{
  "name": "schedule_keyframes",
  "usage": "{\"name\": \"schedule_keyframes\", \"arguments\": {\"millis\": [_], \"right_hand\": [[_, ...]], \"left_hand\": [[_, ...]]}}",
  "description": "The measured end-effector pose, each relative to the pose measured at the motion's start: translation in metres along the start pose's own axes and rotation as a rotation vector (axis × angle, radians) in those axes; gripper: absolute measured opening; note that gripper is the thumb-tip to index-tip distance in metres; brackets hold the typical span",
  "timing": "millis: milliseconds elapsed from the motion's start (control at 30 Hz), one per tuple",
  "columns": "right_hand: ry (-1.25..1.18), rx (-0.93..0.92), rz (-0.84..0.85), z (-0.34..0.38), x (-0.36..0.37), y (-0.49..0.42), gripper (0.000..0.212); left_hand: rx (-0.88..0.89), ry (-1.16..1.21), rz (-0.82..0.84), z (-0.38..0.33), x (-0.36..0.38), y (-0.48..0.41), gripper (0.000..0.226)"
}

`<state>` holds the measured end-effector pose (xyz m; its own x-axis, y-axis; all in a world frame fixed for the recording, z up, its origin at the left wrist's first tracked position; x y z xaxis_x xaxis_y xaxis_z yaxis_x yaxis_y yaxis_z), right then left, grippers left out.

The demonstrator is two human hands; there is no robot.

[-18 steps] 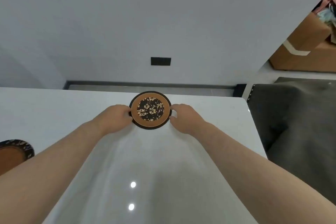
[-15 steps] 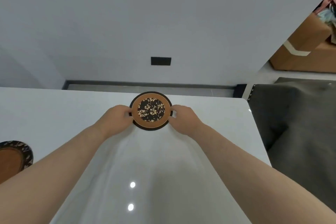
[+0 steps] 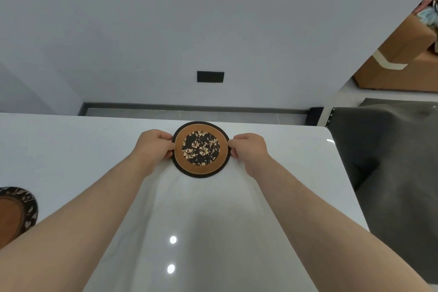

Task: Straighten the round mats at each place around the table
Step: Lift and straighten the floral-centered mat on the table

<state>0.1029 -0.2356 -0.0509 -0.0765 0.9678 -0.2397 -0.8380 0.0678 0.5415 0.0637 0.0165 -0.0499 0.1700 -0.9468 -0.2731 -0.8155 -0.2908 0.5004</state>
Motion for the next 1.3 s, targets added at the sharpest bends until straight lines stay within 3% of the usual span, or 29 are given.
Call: {"name": "schedule_keyframes", "arguments": {"millis": [100,333,567,767,1300], "right_hand": [[-0.032,0.079,0.035,-0.005,-0.002,0.001,0.012],[0.204,-0.079,-0.015,-0.012,-0.022,0.005,0.015],[0.145,-0.111,-0.157,-0.012,-0.066,0.004,0.014],[0.078,-0.083,-0.165,-0.017,-0.098,0.004,0.014],[0.173,-0.129,-0.196,-0.028,-0.136,-0.006,0.014]], "left_hand": [[0.023,-0.080,0.037,0.000,0.008,0.003,0.014],[0.081,-0.071,0.020,-0.006,0.024,0.010,0.014],[0.057,-0.030,0.055,-0.014,0.050,0.012,0.008],[0.046,-0.017,0.110,-0.021,0.081,0.017,0.007],[0.029,-0.046,0.137,-0.028,0.122,0.013,0.010]]}}
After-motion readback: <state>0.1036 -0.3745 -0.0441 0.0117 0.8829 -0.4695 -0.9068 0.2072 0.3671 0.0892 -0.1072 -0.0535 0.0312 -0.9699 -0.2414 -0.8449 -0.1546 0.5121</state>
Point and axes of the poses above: each hand's wrist, its own y-axis away from the middle knuckle, its own x-axis out of the palm, z = x × y, the point moved 5 cm from there along -y, towards the middle knuckle, and after that the axes turned 5 degrees about z, right-handed, at the moved point
